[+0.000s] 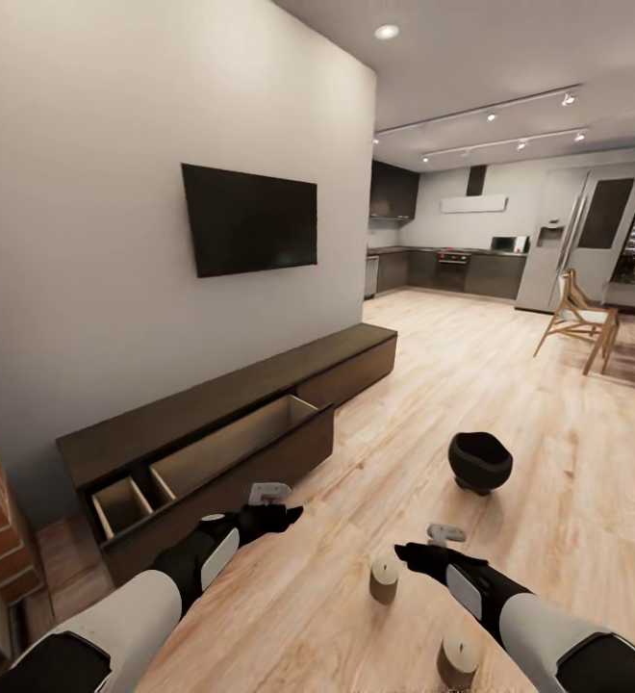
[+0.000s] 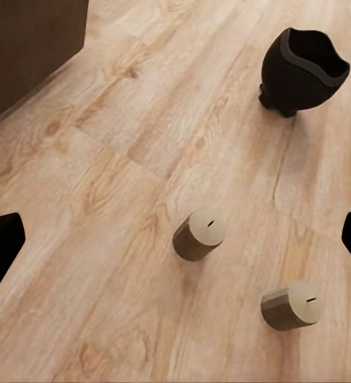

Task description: Place each of the two pumpkins and all three candles from the living room inside a cabinet in the living room (use any cabinet), then make sure every cabinet is closed, and position the cauldron so it is next to a table in the living room.

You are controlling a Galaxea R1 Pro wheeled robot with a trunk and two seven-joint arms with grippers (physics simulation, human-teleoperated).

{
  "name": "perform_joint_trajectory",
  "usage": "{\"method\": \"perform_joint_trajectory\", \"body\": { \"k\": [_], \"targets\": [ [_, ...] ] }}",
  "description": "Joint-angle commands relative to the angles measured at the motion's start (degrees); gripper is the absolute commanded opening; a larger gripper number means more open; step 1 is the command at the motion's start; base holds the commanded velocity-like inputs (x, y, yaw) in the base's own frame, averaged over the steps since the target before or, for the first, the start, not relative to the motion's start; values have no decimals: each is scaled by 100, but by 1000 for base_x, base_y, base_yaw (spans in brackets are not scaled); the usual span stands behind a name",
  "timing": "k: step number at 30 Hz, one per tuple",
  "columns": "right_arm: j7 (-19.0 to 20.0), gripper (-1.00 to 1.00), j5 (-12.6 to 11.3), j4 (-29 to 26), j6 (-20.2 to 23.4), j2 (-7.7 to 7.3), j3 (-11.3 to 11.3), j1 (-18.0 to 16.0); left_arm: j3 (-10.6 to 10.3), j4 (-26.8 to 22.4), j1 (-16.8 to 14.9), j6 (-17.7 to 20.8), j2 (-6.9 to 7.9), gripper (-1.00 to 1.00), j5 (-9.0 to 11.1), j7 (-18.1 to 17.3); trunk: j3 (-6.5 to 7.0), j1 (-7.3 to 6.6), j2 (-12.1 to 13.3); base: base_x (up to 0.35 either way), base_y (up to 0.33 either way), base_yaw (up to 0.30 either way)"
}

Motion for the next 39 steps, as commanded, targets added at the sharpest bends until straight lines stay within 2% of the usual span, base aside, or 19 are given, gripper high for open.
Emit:
{"method": "perform_joint_trajectory", "body": {
  "k": [1, 5, 10, 39],
  "targets": [
    [-139, 100, -33, -2, 29, -4, 23, -2, -19, -5, -3, 30, 5, 100, 51, 0, -6, -1, -3, 0, 0, -297],
    [-371, 100, -34, 5, 34, -4, 29, -2, -20, -5, -3, 30, 7, 100, 52, 0, -6, -1, -3, 0, 0, -297],
    [-441, 100, -35, 7, 35, -4, 29, -2, -16, -5, -3, 30, 8, 100, 52, 0, -6, -1, -3, 0, 116, -297],
    [-473, 100, -46, 8, 40, -4, 22, -2, -8, -2, -3, 30, 8, 100, 53, 0, 2, -1, -3, 0, 285, -295]
  ]
}}
